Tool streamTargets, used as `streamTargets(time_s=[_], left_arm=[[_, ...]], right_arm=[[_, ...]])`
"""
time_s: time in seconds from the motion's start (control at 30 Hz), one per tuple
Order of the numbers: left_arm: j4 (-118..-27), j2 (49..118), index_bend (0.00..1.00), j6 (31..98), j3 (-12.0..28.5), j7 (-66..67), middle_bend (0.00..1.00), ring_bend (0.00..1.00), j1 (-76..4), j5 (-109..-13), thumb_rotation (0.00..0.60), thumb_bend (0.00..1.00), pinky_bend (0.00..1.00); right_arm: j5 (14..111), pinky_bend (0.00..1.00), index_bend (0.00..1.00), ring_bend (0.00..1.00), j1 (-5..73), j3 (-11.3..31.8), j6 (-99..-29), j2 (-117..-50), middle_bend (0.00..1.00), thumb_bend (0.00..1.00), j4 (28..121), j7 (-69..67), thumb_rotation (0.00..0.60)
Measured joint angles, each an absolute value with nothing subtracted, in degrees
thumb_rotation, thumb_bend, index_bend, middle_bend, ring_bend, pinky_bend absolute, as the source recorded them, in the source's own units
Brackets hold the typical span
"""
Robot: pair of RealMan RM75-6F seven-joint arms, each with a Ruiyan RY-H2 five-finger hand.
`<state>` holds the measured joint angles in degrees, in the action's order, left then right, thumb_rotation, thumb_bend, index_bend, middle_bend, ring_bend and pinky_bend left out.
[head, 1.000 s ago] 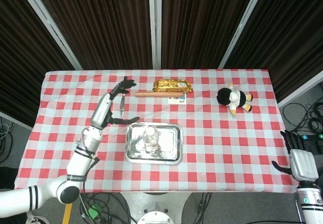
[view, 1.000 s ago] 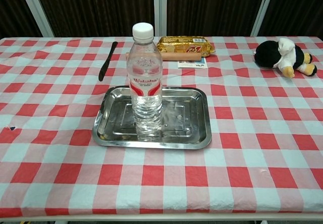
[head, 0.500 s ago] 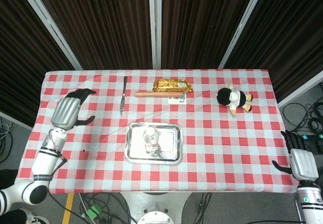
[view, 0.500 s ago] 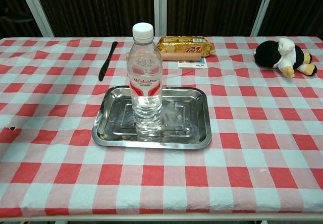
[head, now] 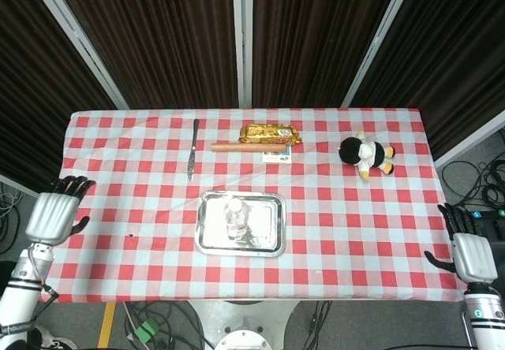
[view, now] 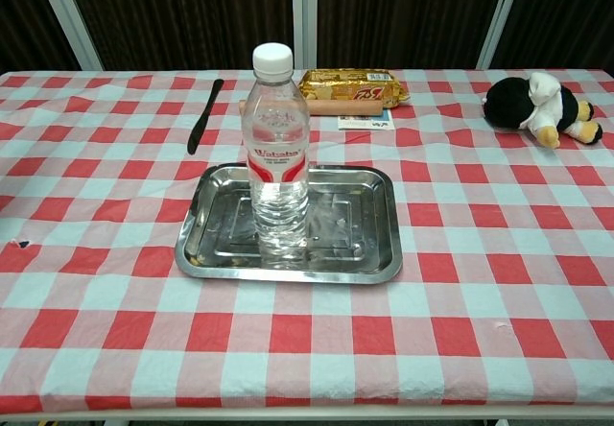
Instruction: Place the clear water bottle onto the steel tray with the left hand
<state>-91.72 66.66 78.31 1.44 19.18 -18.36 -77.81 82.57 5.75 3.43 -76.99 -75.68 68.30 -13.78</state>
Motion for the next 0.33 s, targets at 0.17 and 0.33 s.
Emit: streamTargets(time_s=[0.17, 0.33], left_arm=[[-90.7, 67.3, 0.29, 82.2, -0.2, 17.7, 0.32, 0.22, -14.2, -78.8, 0.6, 0.22, 0.24], [-89.7, 67.3, 0.29, 83.1, -1.4, 15.4, 0.32, 0.22, -11.8, -79.5, 0.6, 0.16, 0.24]], right_arm=[[82.8, 0.0, 0.06, 0.0, 5.8, 3.3, -76.9, -75.8, 0.04, 0.12, 67.9, -14.1, 0.6], [82.9, 0.0, 0.06, 0.0, 5.8, 3.2, -76.9, -76.1, 0.04, 0.12, 67.4, -14.2, 0.6]])
